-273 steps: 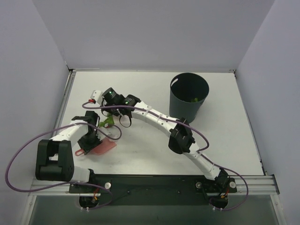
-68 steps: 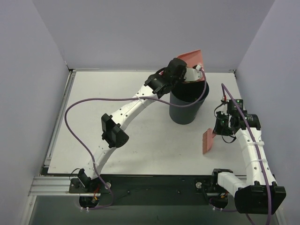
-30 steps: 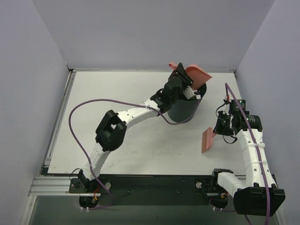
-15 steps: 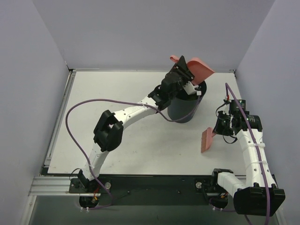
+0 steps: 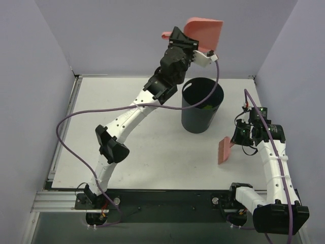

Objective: Sweep away the paper scraps from the table

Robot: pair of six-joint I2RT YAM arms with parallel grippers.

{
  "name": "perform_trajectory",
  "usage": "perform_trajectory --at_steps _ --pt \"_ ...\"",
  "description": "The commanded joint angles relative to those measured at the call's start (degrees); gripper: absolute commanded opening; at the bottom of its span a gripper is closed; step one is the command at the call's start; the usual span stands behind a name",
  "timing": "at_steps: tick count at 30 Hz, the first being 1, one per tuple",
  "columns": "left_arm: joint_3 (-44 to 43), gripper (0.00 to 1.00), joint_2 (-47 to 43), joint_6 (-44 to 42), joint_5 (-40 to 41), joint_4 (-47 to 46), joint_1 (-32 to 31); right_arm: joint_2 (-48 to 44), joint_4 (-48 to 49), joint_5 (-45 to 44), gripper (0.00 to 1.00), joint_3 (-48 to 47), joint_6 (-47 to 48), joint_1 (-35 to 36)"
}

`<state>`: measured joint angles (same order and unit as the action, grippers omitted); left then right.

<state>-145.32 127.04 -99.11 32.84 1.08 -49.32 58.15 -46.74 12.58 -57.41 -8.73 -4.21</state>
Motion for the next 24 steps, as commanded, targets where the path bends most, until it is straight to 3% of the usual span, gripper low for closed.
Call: perform_trajectory --at_steps 1,2,3,4,6,7,9,12,13,17,24 --pt "4.1 0.0 -9.0 26.3 7.1 22.2 5.6 0.1 -0.8 0.4 0.0 -3.6 2.1 -0.4" --pt "4.3 0.0 -10.0 31.6 6.8 27.0 8.2 0.1 -0.8 0.2 0.0 -3.9 2.4 -0.4" --pt "4.3 0.0 -10.8 43.2 6.2 31.9 10.0 0.3 -0.9 0.0 0.0 -4.6 2.8 -0.3" --pt "4.3 0.0 -12.1 48.7 3.7 42.1 11.7 0.5 -1.2 -0.1 0.0 -5.3 3.4 -0.2" --pt "5.3 0.0 -13.5 64.2 -1.5 51.5 17.7 0.9 -2.4 0.9 0.0 -6.6 5.6 -0.1" --pt "7.6 0.0 -15.2 68.5 -4.6 58.7 19.9 1.3 -2.8 1.2 0.0 -8.2 6.3 0.0" --pt "12.4 0.0 -17.6 77.5 -14.5 62.8 26.4 2.1 -3.6 0.2 0.0 -9.9 6.4 0.0" --pt "27.2 0.0 -24.0 82.2 -20.3 62.6 32.1 4.2 -4.7 -3.2 0.0 -14.0 2.8 0.3" --pt "36.2 0.0 -28.4 82.9 -20.6 59.5 32.6 5.9 -5.3 -6.1 0.0 -15.3 1.9 0.5" --pt "55.5 0.0 -40.0 83.5 -21.1 51.7 33.1 7.7 -7.0 -10.0 0.0 -20.9 1.3 0.6" --pt "72.9 0.0 -49.1 86.2 -22.3 49.6 35.5 7.7 -7.2 -12.4 0.0 -20.0 4.1 0.3"
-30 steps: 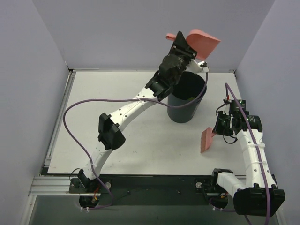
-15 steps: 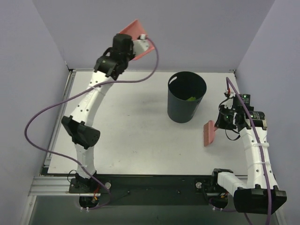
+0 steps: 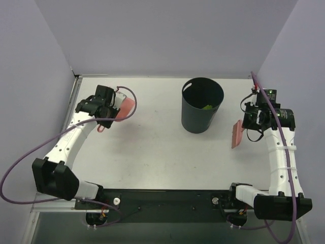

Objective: Sweep away the paper scraps from the table

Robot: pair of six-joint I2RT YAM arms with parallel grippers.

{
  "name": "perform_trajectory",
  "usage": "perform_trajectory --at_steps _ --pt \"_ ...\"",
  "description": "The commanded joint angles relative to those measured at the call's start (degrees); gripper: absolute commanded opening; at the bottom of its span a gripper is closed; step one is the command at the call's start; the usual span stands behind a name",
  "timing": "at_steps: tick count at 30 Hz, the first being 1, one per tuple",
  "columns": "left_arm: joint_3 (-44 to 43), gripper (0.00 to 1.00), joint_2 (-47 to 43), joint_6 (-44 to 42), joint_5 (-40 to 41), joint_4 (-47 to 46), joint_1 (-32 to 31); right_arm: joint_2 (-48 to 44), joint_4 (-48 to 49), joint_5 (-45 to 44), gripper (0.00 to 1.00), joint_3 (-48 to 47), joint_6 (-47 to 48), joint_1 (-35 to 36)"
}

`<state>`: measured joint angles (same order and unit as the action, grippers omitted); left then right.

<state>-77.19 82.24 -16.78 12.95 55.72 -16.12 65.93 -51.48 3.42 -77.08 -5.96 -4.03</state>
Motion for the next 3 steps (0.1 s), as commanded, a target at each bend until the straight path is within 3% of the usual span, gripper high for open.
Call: perform_trajectory --at_steps 1,3 --pt "5.7 0.0 -5.1 3.8 -2.6 -5.3 2.8 0.2 -2.5 -3.2 0.0 -0.1 1.6 0.2" --pt "7.3 0.0 -5.3 3.1 -2.2 -5.8 3.6 0.2 -1.5 -3.2 0.0 0.4 2.9 0.2"
